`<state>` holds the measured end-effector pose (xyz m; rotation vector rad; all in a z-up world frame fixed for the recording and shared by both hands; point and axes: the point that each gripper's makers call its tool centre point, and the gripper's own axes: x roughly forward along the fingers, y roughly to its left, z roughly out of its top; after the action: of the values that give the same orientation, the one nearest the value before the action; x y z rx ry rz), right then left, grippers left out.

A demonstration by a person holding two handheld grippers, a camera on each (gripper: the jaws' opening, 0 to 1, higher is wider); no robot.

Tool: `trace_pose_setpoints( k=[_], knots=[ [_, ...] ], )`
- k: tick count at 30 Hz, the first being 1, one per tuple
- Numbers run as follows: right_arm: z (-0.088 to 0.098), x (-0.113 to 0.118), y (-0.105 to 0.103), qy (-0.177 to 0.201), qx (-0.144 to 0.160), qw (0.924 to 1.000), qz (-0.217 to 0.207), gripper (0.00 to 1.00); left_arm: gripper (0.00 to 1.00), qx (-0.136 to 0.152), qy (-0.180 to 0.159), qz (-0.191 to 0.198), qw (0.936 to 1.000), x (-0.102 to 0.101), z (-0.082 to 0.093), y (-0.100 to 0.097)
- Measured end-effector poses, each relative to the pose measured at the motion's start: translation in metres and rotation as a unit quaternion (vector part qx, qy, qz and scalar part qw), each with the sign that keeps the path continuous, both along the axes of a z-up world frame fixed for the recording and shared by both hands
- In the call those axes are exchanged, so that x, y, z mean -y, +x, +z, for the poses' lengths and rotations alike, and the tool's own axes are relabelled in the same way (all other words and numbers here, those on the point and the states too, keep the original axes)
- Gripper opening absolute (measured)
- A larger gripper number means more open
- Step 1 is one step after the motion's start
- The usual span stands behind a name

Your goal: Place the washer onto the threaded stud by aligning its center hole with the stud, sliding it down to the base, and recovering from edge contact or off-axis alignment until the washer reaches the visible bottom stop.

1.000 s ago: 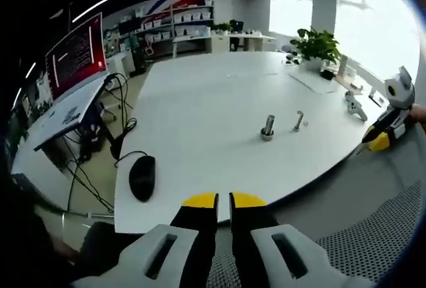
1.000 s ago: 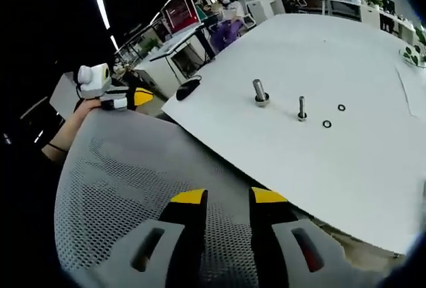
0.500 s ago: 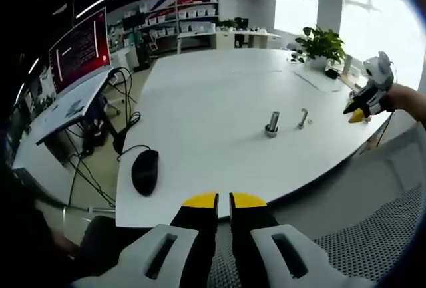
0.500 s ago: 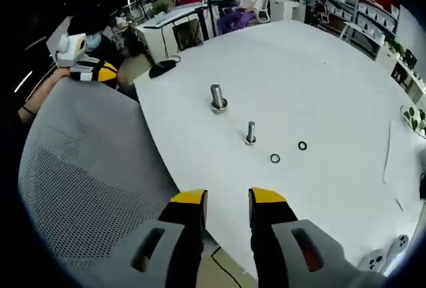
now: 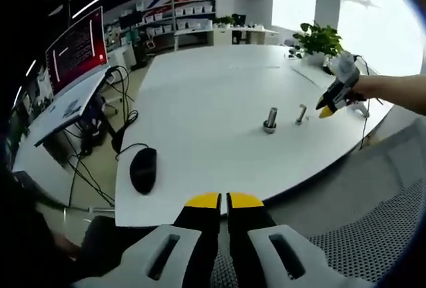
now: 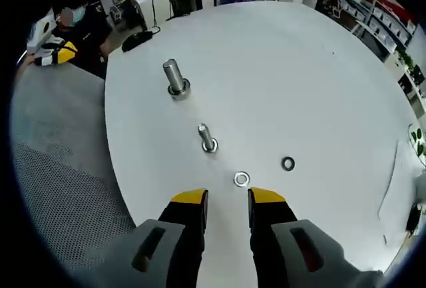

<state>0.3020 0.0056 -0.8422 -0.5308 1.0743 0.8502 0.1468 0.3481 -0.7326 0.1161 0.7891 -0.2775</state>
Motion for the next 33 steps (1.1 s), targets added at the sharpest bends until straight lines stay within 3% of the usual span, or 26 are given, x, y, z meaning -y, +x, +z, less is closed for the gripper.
trace_pose_setpoints(
  k=[6,11,12,13,24,30,33],
  knots=[
    [-0.018,0.009,0.007,-0.046,-0.015,0.9987,0.015,0.27,0.01,-0.002,0.001,0.0,1.0,0.0,-0.001,0.0],
    [-0.025,0.006,-0.003,-0.055,-0.038,0.997,0.039,0.28,0.01,0.002,-0.001,0.002,1.0,0.0,0.0,0.0],
    [-0.024,0.005,0.001,-0.065,-0.024,0.9956,0.063,0.27,0.01,0.002,0.0,0.002,1.0,0.0,0.0,0.001],
    [-0.025,0.005,-0.001,-0.07,-0.03,0.9959,0.048,0.27,0.01,0.002,-0.001,0.003,1.0,0.0,0.0,0.001],
    [-0.023,0.003,0.001,-0.083,-0.04,0.9942,0.055,0.25,0.01,0.007,-0.002,0.007,0.9999,-0.001,0.002,0.001],
    [-0.022,-0.003,-0.007,-0.099,-0.029,0.9882,0.114,0.22,0.01,0.01,-0.004,0.01,0.9999,-0.001,0.002,0.001],
    [-0.024,-0.001,-0.005,-0.098,-0.032,0.9895,0.102,0.21,0.01,0.012,-0.005,0.012,0.9999,-0.001,0.003,0.001]
  ],
)
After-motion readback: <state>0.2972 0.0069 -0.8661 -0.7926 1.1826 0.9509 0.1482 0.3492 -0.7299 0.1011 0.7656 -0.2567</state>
